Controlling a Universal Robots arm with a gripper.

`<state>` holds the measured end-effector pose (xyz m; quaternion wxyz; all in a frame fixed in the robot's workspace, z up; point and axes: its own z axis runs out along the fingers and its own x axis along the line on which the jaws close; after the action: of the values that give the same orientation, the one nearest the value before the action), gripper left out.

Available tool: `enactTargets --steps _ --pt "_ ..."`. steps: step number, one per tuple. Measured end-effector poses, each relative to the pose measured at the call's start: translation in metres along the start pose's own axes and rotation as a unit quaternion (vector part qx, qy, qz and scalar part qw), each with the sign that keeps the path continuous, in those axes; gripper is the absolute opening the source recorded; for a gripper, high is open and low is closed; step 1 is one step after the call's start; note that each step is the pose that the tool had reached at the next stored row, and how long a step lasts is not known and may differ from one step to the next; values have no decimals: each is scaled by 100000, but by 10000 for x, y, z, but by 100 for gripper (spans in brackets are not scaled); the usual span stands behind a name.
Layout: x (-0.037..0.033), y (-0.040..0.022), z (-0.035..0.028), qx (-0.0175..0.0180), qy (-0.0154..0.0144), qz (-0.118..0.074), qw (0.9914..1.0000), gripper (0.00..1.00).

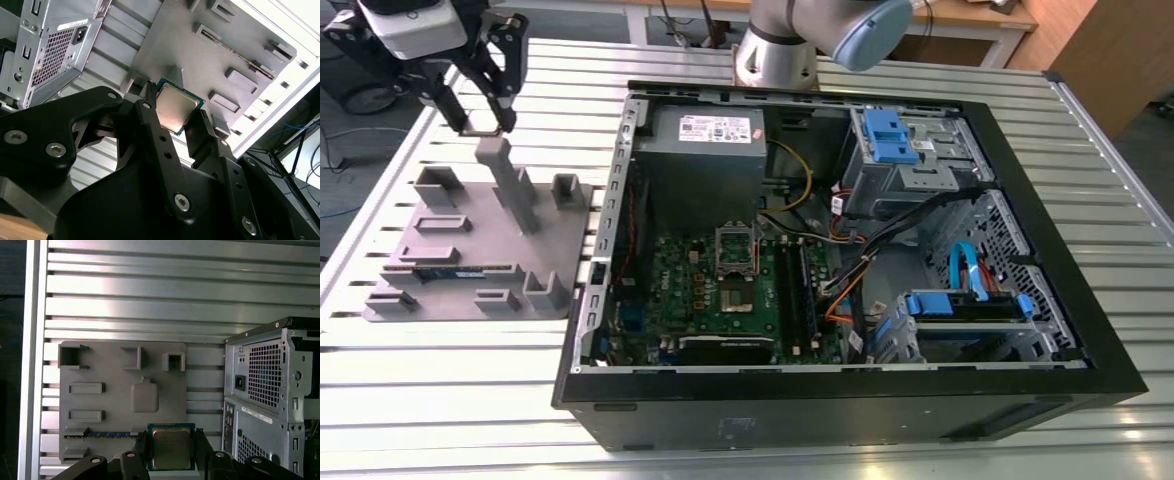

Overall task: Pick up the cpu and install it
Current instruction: 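Pick up the cpu and move it towards the insertion slot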

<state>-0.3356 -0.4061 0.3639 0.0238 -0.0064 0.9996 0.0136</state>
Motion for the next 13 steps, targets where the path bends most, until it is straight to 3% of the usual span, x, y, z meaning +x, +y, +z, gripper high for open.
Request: enactTargets --steps 13 --pt "-178 -2 8 0 1 -2 100000 47"
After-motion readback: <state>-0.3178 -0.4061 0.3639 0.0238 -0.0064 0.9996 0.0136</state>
